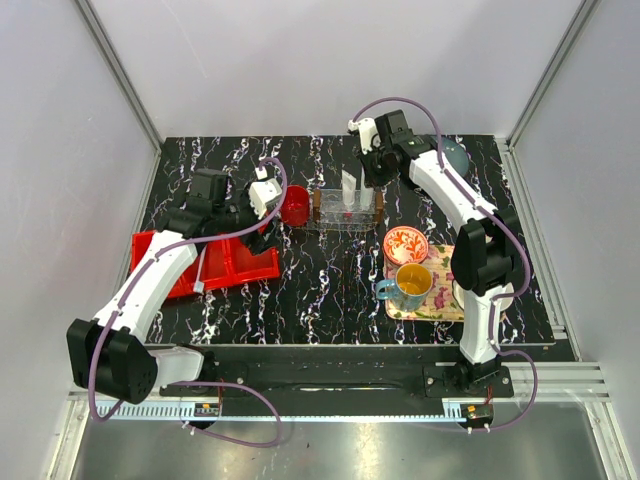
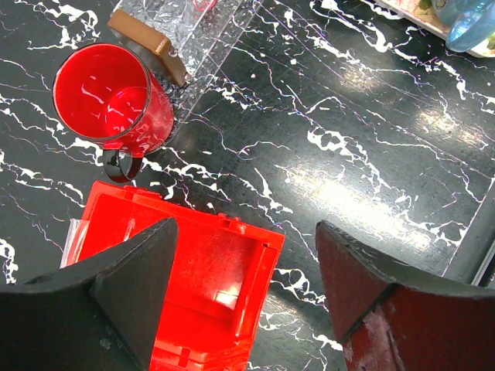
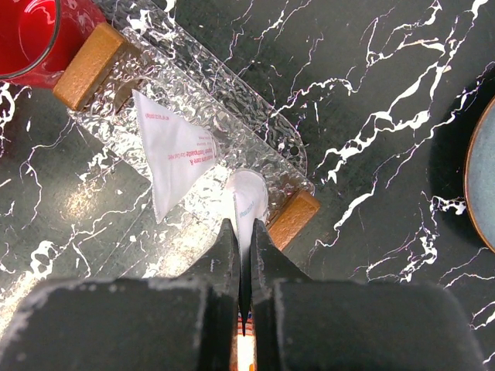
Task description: Prepare toiletry sets of a toothbrush and toothpaste on the tray
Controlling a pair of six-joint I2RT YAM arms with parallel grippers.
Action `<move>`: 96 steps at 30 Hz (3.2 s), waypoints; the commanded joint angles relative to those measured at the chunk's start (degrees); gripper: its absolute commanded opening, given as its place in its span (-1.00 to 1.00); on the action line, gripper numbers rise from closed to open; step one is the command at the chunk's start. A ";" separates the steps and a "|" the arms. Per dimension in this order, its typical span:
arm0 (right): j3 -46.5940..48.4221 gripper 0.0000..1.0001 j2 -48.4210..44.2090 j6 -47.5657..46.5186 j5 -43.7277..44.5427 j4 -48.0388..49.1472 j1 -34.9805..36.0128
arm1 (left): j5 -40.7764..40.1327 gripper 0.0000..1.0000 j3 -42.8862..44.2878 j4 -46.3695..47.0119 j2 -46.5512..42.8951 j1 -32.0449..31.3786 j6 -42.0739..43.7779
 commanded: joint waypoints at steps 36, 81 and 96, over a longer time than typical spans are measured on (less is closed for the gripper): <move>-0.49 0.26 -6.40 0.04 0.47 3.61 -0.20 | -2.24 0.52 -0.82 0.48 -0.51 1.84 3.66; -8.57 0.30 -23.37 2.15 -2.25 5.80 -0.20 | -37.22 0.05 -14.18 5.31 6.08 18.01 -4.41; -9.71 0.27 -23.37 1.80 -2.52 6.33 -0.20 | -38.11 -0.10 -16.37 6.37 10.12 18.54 -3.98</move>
